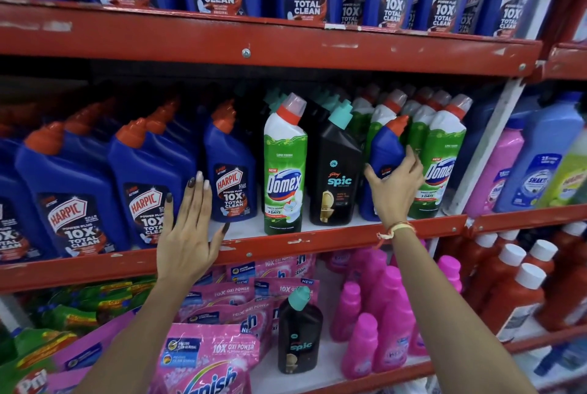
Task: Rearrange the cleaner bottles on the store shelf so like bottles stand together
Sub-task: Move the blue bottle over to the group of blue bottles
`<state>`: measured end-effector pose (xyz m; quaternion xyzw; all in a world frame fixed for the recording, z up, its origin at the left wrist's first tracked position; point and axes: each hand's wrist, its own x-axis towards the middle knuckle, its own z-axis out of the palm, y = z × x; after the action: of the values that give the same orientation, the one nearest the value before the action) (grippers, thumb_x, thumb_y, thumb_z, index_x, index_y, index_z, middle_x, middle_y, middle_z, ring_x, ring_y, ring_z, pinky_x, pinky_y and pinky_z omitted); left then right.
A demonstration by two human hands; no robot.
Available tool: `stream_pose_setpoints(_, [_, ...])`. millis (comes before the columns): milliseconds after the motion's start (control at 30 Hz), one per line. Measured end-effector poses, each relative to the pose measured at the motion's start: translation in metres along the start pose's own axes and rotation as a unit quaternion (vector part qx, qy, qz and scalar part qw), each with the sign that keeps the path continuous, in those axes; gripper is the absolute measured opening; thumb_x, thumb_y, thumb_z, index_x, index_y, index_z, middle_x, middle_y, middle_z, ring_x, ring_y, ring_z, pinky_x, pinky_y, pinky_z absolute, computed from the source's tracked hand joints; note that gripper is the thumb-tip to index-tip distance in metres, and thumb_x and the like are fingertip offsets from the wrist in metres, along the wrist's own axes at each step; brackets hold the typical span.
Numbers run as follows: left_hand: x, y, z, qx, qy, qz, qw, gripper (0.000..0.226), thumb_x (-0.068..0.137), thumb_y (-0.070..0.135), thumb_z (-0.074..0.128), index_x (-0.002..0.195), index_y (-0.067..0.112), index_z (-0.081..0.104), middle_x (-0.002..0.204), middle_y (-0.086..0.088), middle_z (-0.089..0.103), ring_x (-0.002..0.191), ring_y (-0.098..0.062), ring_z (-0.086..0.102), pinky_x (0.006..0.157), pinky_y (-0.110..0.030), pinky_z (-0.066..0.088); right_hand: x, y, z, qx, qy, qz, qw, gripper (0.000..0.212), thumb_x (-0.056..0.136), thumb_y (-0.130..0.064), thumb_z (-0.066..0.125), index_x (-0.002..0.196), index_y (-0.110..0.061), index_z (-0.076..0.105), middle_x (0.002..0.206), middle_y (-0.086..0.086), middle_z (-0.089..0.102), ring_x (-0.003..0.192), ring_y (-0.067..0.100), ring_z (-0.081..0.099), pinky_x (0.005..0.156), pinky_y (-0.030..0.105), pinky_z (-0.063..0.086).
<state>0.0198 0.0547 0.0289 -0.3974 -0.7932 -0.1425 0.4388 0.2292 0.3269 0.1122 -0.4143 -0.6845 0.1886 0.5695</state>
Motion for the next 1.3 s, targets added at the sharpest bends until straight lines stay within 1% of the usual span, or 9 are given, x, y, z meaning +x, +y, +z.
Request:
stream_pose_setpoints(133, [0.0,0.001,-0.001,0.001,0.0,0.0,1.0,0.073,0.104,0.051,0.014,0.156,0.001,0.017,0.165,-0.012,0.015,0.152,-0.023,0.016,0.125,-0.045,0.006,0.002,0.009,0.0,0.007,-0.02,0.063,0.998,0.105,0.068,-0.034,0.086,0.148,-0.002,0.024,0.144,0.026,0.039,0.13,0.042,0.039,0.104,0.049,0.034])
stream_pose_setpoints(267, [0.0,0.002,-0.001,0.003,0.008,-0.005,1.0,0.072,0.104,0.051,0.014,0.156,0.001,0.018,0.165,-0.012,0.016,0.152,-0.023,0.017,0.125,-0.044,0.005,0.005,0.013,-0.005,0.008,0.006,0.09,0.996,0.11,0.058,-0.042,0.09,0.143,-0.002,0.034,0.138,0.02,0.05,0.127,0.037,0.048,0.102,0.047,0.04])
stream_pose_setpoints(467, [0.0,0.002,0.003,-0.011,0.039,-0.013,0.999,0.07,0.105,0.046,0.016,0.156,-0.002,0.016,0.165,-0.016,0.011,0.153,-0.026,0.013,0.125,-0.045,0.007,-0.01,-0.005,-0.026,0.01,0.099,0.038,0.994,0.104,0.051,-0.053,0.086,0.136,-0.011,0.043,0.126,0.013,0.055,0.117,0.034,0.052,0.092,0.043,0.044])
stream_pose_setpoints(600, [-0.001,0.004,0.004,-0.051,0.06,-0.027,0.997,0.066,0.105,0.037,0.021,0.155,-0.006,0.013,0.165,-0.02,0.004,0.153,-0.032,0.01,0.125,-0.042,0.008,-0.025,-0.035,-0.047,0.021,0.114,-0.019,0.993,0.101,0.052,-0.063,0.081,0.133,-0.015,0.045,0.121,0.011,0.053,0.112,0.03,0.052,0.088,0.038,0.044])
stream_pose_setpoints(833, [0.0,0.006,-0.001,-0.091,0.074,-0.042,0.992,0.063,0.101,0.025,0.032,0.153,-0.008,0.016,0.163,-0.022,0.008,0.153,-0.029,0.006,0.126,-0.037,0.004,-0.087,-0.109,-0.054,0.115,0.049,-0.068,0.99,0.095,0.05,-0.08,0.071,0.122,-0.022,0.047,0.112,-0.004,0.055,0.102,0.016,0.057,0.079,0.027,0.04])
stream_pose_setpoints(900, [0.0,0.003,-0.002,-0.075,0.078,-0.052,0.993,0.062,0.101,0.022,0.031,0.153,-0.009,0.017,0.163,-0.023,0.01,0.153,-0.029,0.006,0.125,-0.041,0.006,-0.107,-0.128,-0.044,0.128,0.025,-0.077,0.989,0.094,0.049,-0.085,0.066,0.118,-0.024,0.047,0.107,-0.006,0.053,0.097,0.015,0.058,0.076,0.027,0.041])
stream_pose_setpoints(1067, [-0.011,-0.015,-0.001,-0.045,0.076,-0.069,0.994,0.062,0.103,0.028,0.028,0.155,-0.005,0.016,0.164,-0.017,0.01,0.154,-0.024,0.005,0.118,-0.052,0.019,-0.139,-0.16,-0.009,0.103,-0.025,-0.106,0.989,0.092,0.049,-0.087,0.062,0.116,-0.026,0.046,0.104,-0.007,0.05,0.09,0.015,0.06,0.064,0.023,0.031])
stream_pose_setpoints(1167, [-0.015,-0.021,0.002,-0.047,0.073,-0.067,0.994,0.062,0.106,0.034,0.017,0.155,-0.003,0.012,0.164,-0.018,0.009,0.154,-0.024,0.003,0.118,-0.057,0.022,-0.149,-0.169,0.016,0.095,-0.052,-0.128,0.986,0.093,0.053,-0.083,0.064,0.12,-0.022,0.047,0.109,-0.002,0.052,0.091,0.02,0.061,0.062,0.024,0.036])
stream_pose_setpoints(1300, [-0.015,-0.021,0.005,-0.023,0.072,-0.066,0.995,0.061,0.104,0.029,0.015,0.156,-0.002,0.007,0.166,-0.015,0.001,0.154,-0.025,0.003,0.118,-0.057,0.023,-0.155,-0.173,0.045,0.062,-0.066,-0.149,0.985,0.093,0.06,-0.078,0.067,0.126,-0.015,0.047,0.11,0.005,0.049,0.092,0.026,0.059,0.057,0.034,0.049])
